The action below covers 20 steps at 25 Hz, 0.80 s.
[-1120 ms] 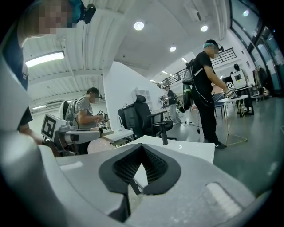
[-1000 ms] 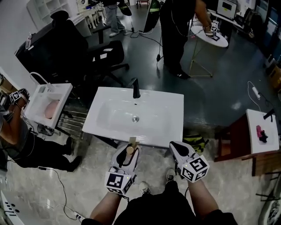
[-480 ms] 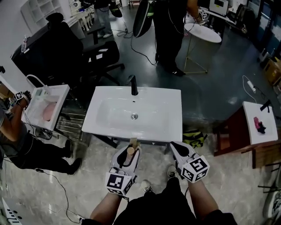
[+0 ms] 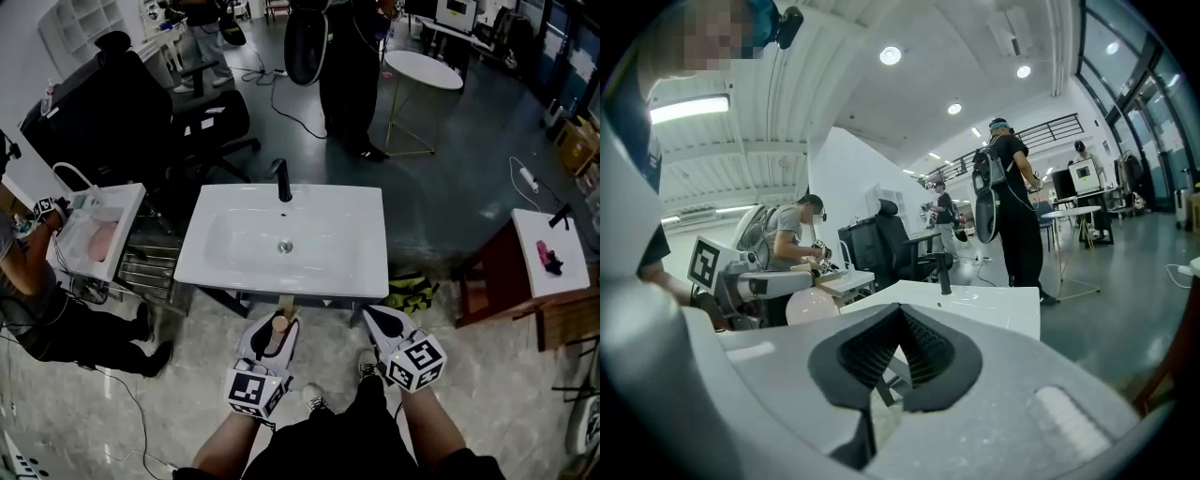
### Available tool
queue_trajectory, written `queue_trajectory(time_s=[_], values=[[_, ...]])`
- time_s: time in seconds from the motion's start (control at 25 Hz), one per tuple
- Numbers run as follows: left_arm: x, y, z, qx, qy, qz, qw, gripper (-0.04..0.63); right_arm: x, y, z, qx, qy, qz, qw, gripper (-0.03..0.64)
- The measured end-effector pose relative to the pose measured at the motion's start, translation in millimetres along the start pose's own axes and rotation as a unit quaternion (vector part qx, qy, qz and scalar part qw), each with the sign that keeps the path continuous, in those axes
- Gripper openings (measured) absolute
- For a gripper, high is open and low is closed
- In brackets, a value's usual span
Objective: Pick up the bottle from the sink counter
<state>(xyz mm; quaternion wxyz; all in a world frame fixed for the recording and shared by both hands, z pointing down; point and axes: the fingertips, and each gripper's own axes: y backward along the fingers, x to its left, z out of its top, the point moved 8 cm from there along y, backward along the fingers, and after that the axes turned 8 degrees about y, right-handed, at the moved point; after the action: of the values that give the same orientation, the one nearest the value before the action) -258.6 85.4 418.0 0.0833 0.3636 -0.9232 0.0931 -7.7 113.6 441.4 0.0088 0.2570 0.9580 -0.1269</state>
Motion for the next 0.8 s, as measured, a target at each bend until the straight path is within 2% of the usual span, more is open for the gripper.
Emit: queue_trajectory(time_s=[0.48, 0.8], values=[[1, 0, -3, 0.006, 0.0, -0.002, 1.0, 0.14, 3, 0, -4, 0.004, 0.001, 0.001, 1.0, 0.0], [-1, -6, 1, -0.004, -0.004, 0.001, 1.0, 0.141, -7, 0, 0, 0.002, 0.004, 0.002, 1.0, 0.0]])
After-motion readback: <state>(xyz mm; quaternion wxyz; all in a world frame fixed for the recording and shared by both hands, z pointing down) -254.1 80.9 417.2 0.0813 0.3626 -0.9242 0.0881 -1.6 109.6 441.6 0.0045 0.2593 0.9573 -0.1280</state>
